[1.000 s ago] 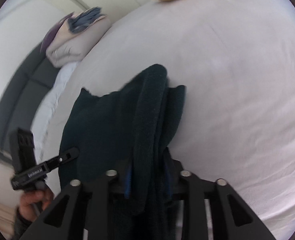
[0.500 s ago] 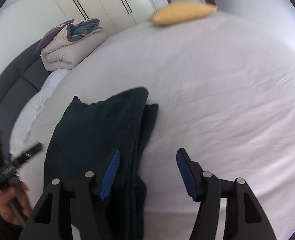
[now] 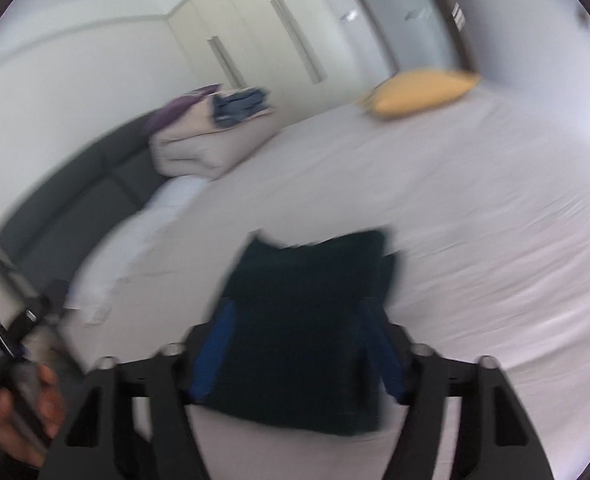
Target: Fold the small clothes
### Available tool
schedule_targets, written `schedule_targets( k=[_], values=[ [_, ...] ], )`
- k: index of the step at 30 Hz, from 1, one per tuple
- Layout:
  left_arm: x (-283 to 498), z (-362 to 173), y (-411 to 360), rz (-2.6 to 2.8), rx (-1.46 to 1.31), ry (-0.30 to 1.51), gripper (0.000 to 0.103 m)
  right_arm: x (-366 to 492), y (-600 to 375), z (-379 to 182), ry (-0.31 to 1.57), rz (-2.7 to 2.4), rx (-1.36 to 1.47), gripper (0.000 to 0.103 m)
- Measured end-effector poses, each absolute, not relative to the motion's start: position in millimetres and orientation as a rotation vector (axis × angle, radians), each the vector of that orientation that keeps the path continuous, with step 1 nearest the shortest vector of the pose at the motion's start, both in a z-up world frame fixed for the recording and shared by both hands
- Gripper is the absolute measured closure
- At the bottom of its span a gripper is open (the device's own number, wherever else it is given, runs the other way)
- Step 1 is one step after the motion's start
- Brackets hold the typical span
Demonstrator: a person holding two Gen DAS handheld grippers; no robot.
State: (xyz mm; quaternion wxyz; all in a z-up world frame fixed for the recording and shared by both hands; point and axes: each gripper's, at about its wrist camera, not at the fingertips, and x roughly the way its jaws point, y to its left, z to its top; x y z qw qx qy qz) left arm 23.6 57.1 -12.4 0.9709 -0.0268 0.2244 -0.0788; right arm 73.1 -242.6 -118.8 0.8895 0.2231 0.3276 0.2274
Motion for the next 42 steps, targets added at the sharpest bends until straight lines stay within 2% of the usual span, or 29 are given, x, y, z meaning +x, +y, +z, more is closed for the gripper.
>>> schedule_targets(
  k=[5,7,8,9,14,17,18,20,22,24,25,29,33,42],
  values=[
    [0,-8,61,-0.166,-0.089,0.45,0.0,120,-251,-185,0.86,0.484,0.651,0.06],
    [1,-11,62,-0.175,-0.108,0.461,0.0,131,-268,-214,0.913,0.5,0.797,0.073],
    [4,-13,63,-0.175,-0.114,0.471,0.0,132,-279,-230,0.921,0.496,0.886,0.093],
    [5,-15,63,-0.176,-0.118,0.477,0.0,131,-287,-240,0.923,0.488,0.935,0.103],
    [20,-30,61,-0.156,-0.111,0.523,0.0,112,-290,-236,0.878,0.503,0.897,0.102],
    [17,-27,64,-0.121,-0.105,0.451,0.0,91,-291,-217,0.842,0.458,0.791,0.087],
    [13,-25,65,-0.102,-0.103,0.426,0.0,82,-294,-207,0.826,0.412,0.751,0.072],
    [6,-20,64,-0.079,-0.083,0.388,0.0,66,-304,-189,0.777,0.323,0.691,0.05],
    [1,-15,60,-0.072,-0.056,0.378,0.0,53,-313,-166,0.704,0.284,0.657,0.046],
    [-1,-13,54,-0.04,-0.014,0.382,0.0,39,-315,-133,0.626,0.236,0.596,0.032],
    [-2,-13,51,-0.019,0.007,0.393,0.0,31,-312,-119,0.584,0.226,0.555,0.03],
    [-7,-16,42,-0.006,0.027,0.438,0.0,0,-291,-67,0.428,0.195,0.393,0.0],
    [-4,-31,36,-0.006,0.019,0.548,0.0,-27,-271,-39,0.325,0.19,0.319,0.0],
    [3,-76,33,-0.008,-0.002,0.732,0.0,-43,-221,-53,0.495,0.088,0.103,0.0]
  ],
)
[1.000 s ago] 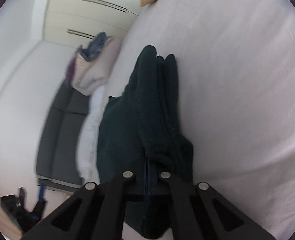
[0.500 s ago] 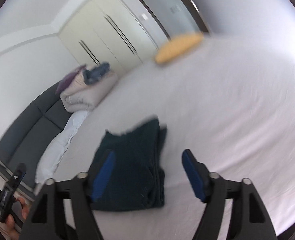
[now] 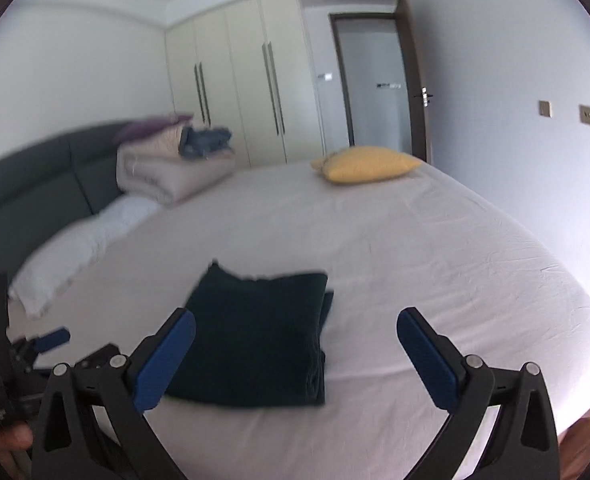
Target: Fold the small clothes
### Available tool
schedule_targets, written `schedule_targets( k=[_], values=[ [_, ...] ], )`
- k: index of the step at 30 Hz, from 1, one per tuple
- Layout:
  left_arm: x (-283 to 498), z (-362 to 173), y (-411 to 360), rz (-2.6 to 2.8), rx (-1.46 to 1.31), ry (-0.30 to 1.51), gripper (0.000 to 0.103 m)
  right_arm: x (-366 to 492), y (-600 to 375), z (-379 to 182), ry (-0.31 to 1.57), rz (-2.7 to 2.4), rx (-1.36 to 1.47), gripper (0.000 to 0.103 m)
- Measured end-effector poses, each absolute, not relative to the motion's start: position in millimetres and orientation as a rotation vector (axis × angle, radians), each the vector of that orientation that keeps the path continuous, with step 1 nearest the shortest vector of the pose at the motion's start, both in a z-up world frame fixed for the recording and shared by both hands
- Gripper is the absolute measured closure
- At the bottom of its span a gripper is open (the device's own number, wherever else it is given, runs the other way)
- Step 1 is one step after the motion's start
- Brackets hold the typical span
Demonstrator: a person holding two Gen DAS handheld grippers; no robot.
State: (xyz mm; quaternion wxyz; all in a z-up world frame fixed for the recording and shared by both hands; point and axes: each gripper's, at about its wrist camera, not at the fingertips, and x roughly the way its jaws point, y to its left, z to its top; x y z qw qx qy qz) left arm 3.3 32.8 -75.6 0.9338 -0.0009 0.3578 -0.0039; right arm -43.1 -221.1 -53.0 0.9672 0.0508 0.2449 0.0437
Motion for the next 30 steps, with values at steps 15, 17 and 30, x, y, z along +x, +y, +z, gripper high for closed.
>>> schedule_targets(
  k=[15,17,30],
  values=[
    [7,-85,38,-0.004,-0.003,0.74,0.0,-46,-193,-78,0.595,0.07,0.043,0.0],
    [8,-86,39,-0.003,-0.002,0.74,0.0,-45,-194,-82,0.614,0.056,0.05,0.0],
    [14,-96,45,0.017,-0.015,0.761,0.0,-35,-197,-101,0.678,0.032,0.068,0.0]
  ],
)
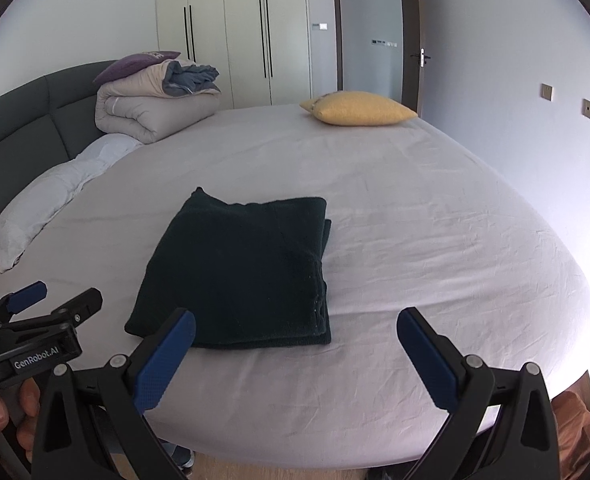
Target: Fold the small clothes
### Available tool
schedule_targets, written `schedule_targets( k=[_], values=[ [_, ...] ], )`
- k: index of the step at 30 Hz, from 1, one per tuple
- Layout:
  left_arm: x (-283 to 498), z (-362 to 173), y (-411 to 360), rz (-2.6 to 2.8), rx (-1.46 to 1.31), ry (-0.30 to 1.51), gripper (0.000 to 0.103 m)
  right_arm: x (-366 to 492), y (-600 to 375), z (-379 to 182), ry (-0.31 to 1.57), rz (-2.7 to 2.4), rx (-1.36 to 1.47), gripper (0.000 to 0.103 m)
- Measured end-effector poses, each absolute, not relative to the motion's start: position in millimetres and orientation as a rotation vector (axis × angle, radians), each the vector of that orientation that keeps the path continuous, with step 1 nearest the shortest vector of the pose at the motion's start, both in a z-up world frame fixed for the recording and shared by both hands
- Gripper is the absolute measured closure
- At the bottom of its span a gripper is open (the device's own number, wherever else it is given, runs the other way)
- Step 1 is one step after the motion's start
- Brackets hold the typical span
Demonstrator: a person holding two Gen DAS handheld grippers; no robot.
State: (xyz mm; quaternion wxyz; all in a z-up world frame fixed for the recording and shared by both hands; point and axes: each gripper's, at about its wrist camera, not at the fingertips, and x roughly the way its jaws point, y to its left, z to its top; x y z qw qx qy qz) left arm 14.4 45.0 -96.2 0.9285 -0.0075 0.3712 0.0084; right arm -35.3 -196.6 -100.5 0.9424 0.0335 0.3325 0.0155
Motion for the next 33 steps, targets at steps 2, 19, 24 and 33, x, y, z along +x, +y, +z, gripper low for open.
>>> schedule_targets(
  k=[2,19,24,33],
  values=[
    [15.8,-97.3,45.5,0.018,-0.016,0.763,0.0,-34.1,-196.2,-103.1,0.689,0.028,0.069,0.0],
    [15.8,-103.0,43.6,0.02,-0.022,0.775,0.0,-33.8,-193.0,-109.1,0.708,0.027,0.07,0.0],
    [16.1,-103.5,43.6,0.018,-0.022,0.776,0.0,-33.6,-193.5,-109.7,0.709,0.026,0.069,0.0],
    [14.9,-103.3,42.3,0.021,-0.023,0.776,0.0,-33.5,-193.5,-110.1,0.709,0.027,0.069,0.0]
  ],
)
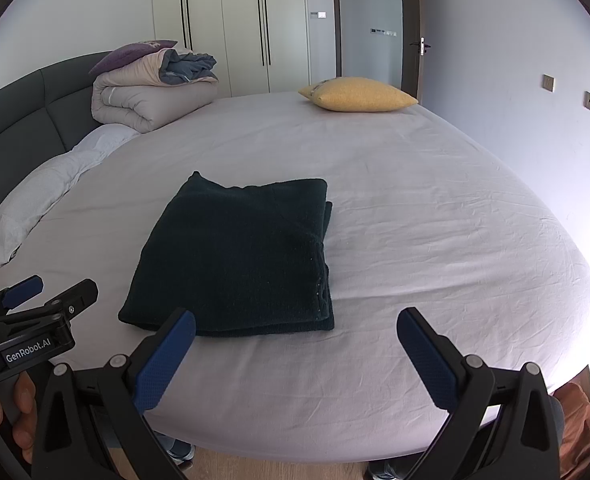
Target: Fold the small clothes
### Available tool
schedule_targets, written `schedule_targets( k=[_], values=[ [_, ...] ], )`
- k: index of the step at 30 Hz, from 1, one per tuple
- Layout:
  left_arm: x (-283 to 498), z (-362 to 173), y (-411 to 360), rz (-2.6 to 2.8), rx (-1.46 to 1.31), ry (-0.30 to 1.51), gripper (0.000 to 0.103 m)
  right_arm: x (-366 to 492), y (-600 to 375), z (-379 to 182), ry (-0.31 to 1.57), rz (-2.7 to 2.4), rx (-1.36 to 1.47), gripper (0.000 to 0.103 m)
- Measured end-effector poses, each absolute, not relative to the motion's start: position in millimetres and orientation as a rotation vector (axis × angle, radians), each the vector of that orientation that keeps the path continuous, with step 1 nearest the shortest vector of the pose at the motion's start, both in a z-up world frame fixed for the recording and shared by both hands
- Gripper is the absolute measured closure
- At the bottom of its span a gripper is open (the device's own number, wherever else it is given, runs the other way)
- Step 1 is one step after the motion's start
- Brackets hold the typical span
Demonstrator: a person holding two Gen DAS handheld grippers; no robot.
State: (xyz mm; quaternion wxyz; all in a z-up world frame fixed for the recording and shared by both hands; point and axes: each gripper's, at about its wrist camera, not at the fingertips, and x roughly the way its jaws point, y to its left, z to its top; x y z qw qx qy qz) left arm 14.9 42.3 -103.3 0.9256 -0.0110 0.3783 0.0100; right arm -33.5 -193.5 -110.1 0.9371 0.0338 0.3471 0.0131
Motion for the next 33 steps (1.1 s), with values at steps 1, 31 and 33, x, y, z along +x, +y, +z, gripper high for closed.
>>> schedule_targets(
  k=[1,31,33],
  values=[
    [15.0,-103.3,42.4,0.02,-0.022,0.776,0.0,-33.5,-193.4,-110.3,0.709,0.026,0.069,0.0],
    [13.8,-104.8,39.8,0.019,-0.022,0.778,0.0,-33.1,-195.8,-114.0,0.714,0.03,0.074,0.0],
    [14.0,-104.7,39.8,0.019,-0.021,0.779,0.0,-33.2,-195.9,-114.0,0.715,0.03,0.075,0.0]
  ],
)
